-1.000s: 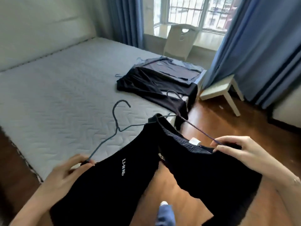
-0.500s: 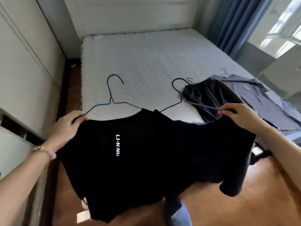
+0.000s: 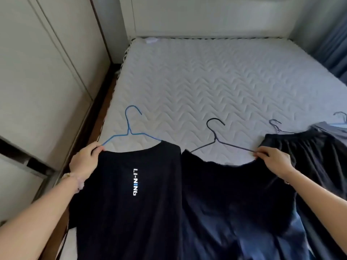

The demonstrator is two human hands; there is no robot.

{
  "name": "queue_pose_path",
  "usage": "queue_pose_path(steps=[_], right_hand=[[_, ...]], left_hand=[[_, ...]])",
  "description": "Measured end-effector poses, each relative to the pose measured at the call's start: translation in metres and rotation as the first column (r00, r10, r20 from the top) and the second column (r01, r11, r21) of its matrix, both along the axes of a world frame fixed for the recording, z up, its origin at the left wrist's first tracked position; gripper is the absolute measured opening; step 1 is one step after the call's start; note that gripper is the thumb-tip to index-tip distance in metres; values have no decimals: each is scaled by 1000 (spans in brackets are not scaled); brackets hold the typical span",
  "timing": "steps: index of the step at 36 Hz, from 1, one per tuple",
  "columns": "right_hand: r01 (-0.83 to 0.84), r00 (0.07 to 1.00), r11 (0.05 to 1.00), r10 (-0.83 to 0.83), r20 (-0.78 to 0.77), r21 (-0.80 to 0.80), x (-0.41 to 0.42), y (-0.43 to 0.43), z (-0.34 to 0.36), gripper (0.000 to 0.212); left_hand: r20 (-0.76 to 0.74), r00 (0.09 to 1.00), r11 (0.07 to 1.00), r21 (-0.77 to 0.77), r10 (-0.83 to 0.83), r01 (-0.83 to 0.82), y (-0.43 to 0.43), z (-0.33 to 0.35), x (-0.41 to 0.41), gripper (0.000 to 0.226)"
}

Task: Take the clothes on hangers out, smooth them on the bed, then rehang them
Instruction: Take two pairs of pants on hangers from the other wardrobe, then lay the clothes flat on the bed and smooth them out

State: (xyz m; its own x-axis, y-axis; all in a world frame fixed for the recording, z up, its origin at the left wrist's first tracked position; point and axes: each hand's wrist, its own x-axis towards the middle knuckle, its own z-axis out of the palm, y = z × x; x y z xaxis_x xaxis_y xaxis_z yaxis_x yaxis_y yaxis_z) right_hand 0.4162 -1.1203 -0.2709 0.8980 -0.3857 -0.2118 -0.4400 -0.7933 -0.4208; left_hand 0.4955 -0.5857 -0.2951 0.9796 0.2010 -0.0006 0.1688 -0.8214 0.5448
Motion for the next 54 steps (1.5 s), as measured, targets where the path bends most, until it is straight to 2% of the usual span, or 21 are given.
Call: queue_pose_path(steps=[4, 7, 9, 11, 13, 16, 21, 25, 28, 32, 35, 39, 45, 49, 54], right_hand=[[19, 999, 990, -14, 37, -141, 47, -9, -53, 25], [59, 998, 971, -49, 47, -231, 72, -19, -98, 24], [50, 996, 964, -68, -62, -261, 82, -22, -123, 36], [-4, 983, 960, -48, -178, -278, 85, -17, -142, 52], [-36, 984, 969, -8, -179, -244, 84, -5, -156, 56], [-87, 987, 974, 56, -148, -207, 75, 17, -170, 53], [-25, 992, 1000, 24, -127, -4, 40, 62, -165, 39], [39, 979, 983, -2, -203, 180, -6, 92, -153, 21], [127, 965, 932, -37, -260, 338, -52, 103, -142, 26], [340, 925, 815, -201, -322, 469, -124, 107, -130, 33], [466, 870, 742, -284, -403, 483, -183, 108, -119, 28], [558, 813, 691, -346, -468, 460, -252, 107, -105, 16], [646, 752, 608, -402, -522, 462, -306, 95, -97, 14], [652, 745, 615, -411, -526, 443, -313, 76, -99, 16], [574, 783, 739, -368, -501, 354, -298, 37, -113, 28]], left_hand=[[46, 997, 996, 60, 66, -69, -13, -50, 56, 26], [87, 996, 990, 138, 30, -42, -15, -89, 92, 26], [13, 999, 971, 237, -47, 42, -18, -114, 109, 25], [-169, 981, 945, 295, -96, 143, -24, -136, 119, 34], [-279, 953, 954, 234, -119, 188, -30, -153, 121, 46], [-293, 936, 957, 156, -193, 246, -37, -167, 111, 46], [-318, 909, 960, -17, -271, 280, -45, -165, 59, 37], [-371, 897, 961, -217, -242, 169, -42, -145, -1, 28], [-457, 867, 936, -351, -201, 31, -40, -128, -56, 21], [-548, 823, 895, -429, -150, -123, -39, -108, -136, 21], [-631, 765, 879, -430, -131, -204, -44, -96, -197, 20], [-716, 670, 871, -441, -196, -216, -62, -90, -267, 19], [-771, 589, 856, -455, -241, -246, -103, -82, -333, 18], [-777, 567, 863, -458, -273, -212, -132, -82, -341, 19], [-749, 607, 889, -435, -266, -146, -174, -96, -328, 14]])
